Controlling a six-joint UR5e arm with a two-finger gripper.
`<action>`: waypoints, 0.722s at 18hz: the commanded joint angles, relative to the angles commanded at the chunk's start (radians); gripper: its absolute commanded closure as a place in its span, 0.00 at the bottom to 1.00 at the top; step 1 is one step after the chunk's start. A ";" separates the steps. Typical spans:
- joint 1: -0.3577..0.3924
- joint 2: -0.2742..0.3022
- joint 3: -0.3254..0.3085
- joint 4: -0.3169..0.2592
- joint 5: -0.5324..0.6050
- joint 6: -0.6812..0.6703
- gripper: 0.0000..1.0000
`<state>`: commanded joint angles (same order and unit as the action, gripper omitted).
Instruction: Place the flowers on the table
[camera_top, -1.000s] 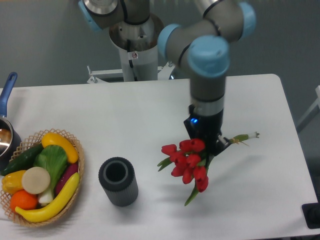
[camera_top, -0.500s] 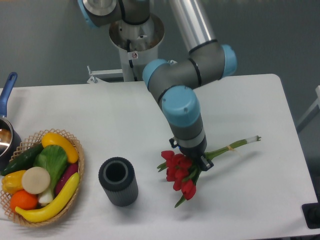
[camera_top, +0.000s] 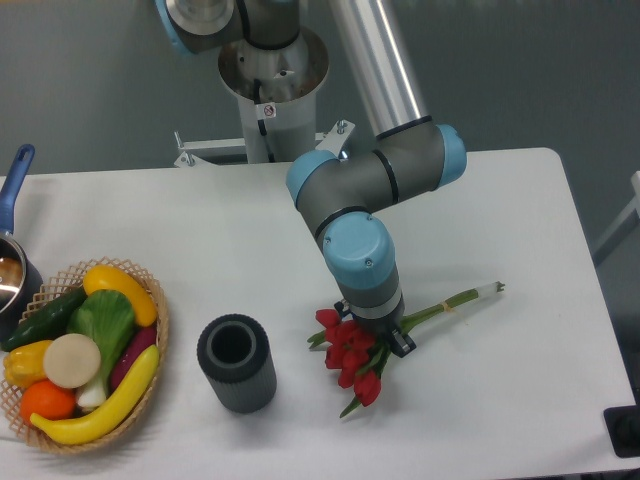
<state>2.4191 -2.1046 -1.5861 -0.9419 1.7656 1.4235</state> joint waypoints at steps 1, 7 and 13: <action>0.000 0.000 0.000 0.002 0.000 0.002 0.43; 0.002 0.026 0.018 0.011 -0.050 0.005 0.00; 0.015 0.107 0.093 -0.024 -0.121 0.003 0.00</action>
<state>2.4344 -1.9973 -1.4927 -0.9663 1.6445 1.4266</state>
